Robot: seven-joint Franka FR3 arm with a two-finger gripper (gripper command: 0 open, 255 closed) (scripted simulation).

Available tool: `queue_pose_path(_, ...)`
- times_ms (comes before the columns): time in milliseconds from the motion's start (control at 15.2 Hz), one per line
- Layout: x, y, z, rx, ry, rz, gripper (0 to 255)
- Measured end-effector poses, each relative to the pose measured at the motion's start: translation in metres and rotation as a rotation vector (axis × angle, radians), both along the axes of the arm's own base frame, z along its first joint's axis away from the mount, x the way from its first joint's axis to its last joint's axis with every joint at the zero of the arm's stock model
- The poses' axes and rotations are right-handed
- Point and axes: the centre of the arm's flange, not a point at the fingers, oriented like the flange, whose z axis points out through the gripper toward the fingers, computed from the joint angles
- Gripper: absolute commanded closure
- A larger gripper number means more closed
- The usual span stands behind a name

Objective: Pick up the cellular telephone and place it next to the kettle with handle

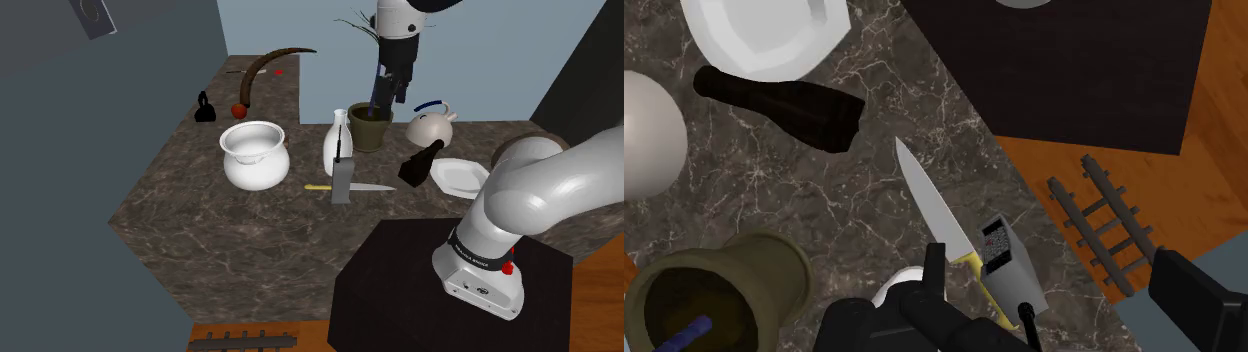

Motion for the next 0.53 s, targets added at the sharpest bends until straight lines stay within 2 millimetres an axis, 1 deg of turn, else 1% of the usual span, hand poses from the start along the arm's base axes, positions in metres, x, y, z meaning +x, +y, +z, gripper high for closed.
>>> queue_pose_path(66,0.0,0.0,0.0,0.0,0.0,0.0,0)
queue_pose_path(132,0.001,-0.002,-0.006,0.004,-0.004,0.02,0)
queue_pose_path(330,0.009,-0.007,-0.036,0.024,-0.03,0.131,0)
queue_pose_path(396,0.016,-0.007,-0.045,0.032,-0.041,0.175,0)
queue_pose_path(462,0.017,-0.006,-0.057,0.039,-0.052,0.219,0)
queue_pose_path(528,0.021,-0.01,-0.066,0.047,-0.064,0.262,0)
